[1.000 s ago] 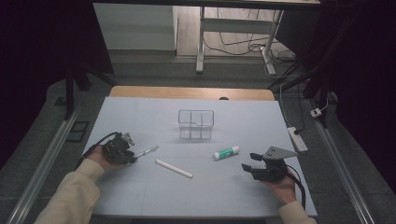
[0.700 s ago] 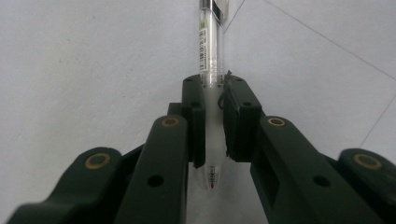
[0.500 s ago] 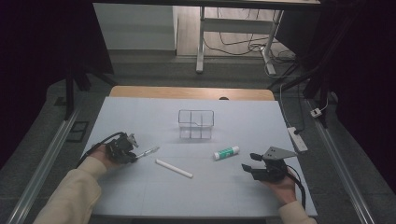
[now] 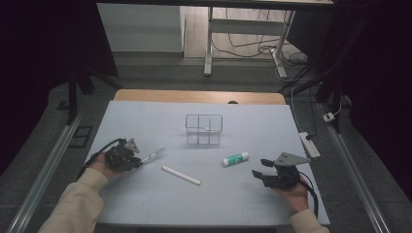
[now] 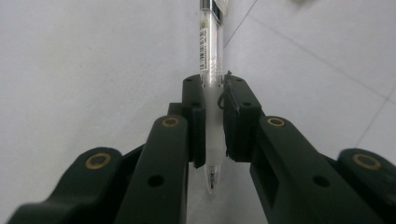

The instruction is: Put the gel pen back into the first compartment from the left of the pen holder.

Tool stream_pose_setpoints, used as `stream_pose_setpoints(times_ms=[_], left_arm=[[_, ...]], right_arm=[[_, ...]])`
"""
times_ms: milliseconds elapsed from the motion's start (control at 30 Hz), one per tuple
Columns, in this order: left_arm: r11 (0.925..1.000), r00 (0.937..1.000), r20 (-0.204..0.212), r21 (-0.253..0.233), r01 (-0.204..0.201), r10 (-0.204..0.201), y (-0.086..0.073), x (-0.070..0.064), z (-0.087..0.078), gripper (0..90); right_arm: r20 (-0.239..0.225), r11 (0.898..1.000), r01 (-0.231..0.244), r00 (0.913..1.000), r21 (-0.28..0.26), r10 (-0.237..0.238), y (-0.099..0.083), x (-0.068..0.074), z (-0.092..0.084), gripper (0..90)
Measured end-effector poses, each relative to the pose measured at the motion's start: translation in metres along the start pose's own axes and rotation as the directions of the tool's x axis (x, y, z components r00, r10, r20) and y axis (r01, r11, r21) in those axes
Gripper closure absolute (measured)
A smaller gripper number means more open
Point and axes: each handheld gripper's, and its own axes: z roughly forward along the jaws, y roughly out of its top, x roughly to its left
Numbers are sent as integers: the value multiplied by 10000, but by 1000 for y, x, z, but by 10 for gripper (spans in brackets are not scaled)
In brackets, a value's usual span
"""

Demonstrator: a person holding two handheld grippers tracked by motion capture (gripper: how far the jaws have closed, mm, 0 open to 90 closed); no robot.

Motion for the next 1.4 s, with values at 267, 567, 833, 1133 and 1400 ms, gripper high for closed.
stream_pose_setpoints(times_ms=[267,567,833,1133,1400], left_arm=[[9934,9998,-7,-1128,201,-203,0,-4,-17,801],[9780,9995,124,-2061,307,-288,2,-14,-27,801],[9653,9997,80,-2597,264,-252,7,-23,-31,801],[9476,9997,220,-3190,146,-80,16,-34,-34,800],[9414,9991,390,-3373,-48,191,28,-44,-31,801]], right_arm=[[46,10000,0,10000,46,-1,0,0,0,392],[53,9999,17,10000,108,-18,0,0,0,392],[96,10000,5,10000,-2,-5,0,0,0,391],[154,9999,96,9998,138,-99,0,1,0,392],[239,9999,108,9997,84,-110,1,1,0,392]])
